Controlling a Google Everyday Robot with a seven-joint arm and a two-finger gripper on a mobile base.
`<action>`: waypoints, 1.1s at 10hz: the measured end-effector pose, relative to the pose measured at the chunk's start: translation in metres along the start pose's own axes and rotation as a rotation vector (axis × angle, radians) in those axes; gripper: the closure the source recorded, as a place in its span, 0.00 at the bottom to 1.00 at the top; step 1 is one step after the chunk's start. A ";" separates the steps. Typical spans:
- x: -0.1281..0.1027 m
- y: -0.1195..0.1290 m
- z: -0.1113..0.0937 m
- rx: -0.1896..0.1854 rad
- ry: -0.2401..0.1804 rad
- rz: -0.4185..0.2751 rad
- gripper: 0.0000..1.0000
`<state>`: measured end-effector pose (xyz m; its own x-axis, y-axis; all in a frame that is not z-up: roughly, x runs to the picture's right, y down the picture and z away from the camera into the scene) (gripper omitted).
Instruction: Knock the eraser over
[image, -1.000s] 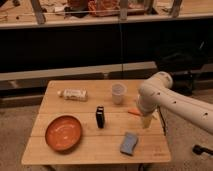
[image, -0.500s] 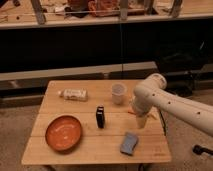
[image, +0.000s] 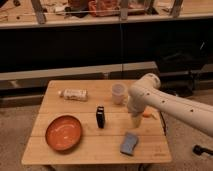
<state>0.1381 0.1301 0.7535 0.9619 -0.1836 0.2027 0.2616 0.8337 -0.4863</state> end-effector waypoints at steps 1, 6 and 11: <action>0.000 -0.001 0.001 0.001 -0.002 -0.003 0.20; -0.021 -0.009 0.007 0.003 -0.031 -0.021 0.20; -0.035 -0.016 0.009 0.008 -0.050 -0.043 0.24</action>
<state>0.0998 0.1276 0.7617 0.9444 -0.1932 0.2660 0.3021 0.8295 -0.4697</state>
